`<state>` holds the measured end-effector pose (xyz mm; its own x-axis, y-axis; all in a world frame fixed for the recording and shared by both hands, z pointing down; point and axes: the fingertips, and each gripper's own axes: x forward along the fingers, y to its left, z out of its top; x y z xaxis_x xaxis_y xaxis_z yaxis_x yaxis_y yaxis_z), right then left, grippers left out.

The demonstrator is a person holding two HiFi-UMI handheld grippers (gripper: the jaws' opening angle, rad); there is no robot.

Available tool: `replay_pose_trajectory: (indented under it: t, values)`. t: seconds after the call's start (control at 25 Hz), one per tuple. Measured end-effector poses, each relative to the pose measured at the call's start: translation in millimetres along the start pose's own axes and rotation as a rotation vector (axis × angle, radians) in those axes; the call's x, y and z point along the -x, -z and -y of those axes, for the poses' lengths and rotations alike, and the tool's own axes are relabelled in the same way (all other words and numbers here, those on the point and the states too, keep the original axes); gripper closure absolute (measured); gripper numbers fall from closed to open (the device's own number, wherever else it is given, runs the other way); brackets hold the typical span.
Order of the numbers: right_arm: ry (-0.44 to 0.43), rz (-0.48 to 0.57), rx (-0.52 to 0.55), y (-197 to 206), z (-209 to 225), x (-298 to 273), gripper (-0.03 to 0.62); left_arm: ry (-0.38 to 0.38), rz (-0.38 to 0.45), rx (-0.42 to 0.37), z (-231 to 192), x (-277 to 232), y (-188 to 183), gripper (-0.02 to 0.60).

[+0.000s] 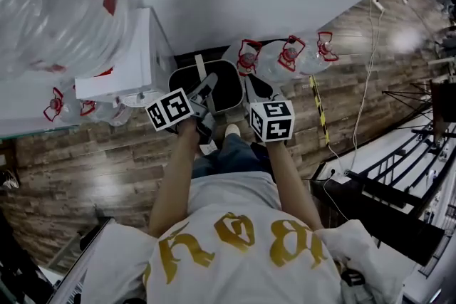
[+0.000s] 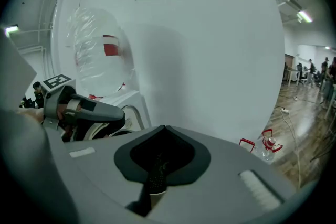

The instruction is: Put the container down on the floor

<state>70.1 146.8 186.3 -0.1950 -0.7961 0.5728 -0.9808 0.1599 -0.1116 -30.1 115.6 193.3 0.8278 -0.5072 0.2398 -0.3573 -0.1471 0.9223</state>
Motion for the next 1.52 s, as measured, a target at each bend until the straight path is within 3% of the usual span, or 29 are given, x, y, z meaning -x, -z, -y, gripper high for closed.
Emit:
replay_pose_trajectory:
  t: [0.4, 0.8, 1.04, 1.32, 1.52]
  values:
    - [-0.005, -0.008, -0.021, -1, 21, -27, 0.565, 0.004, 0.038, 0.031, -6, -15, -15, 0.499]
    - [-0.034, -0.035, -0.029, 4, 29, -55, 0.565, -0.042, 0.007, 0.026, -26, -30, -17, 0.5]
    - [-0.086, 0.055, -0.064, 0, 35, -58, 0.565, -0.086, -0.012, 0.039, -49, -38, -5, 0.5]
    - [-0.107, 0.076, -0.03, 5, 39, -71, 0.565, -0.127, -0.042, 0.051, -74, -45, 9, 0.501]
    - [-0.112, 0.024, 0.01, 19, 40, -90, 0.566, -0.146, -0.047, 0.077, -97, -53, 9, 0.5]
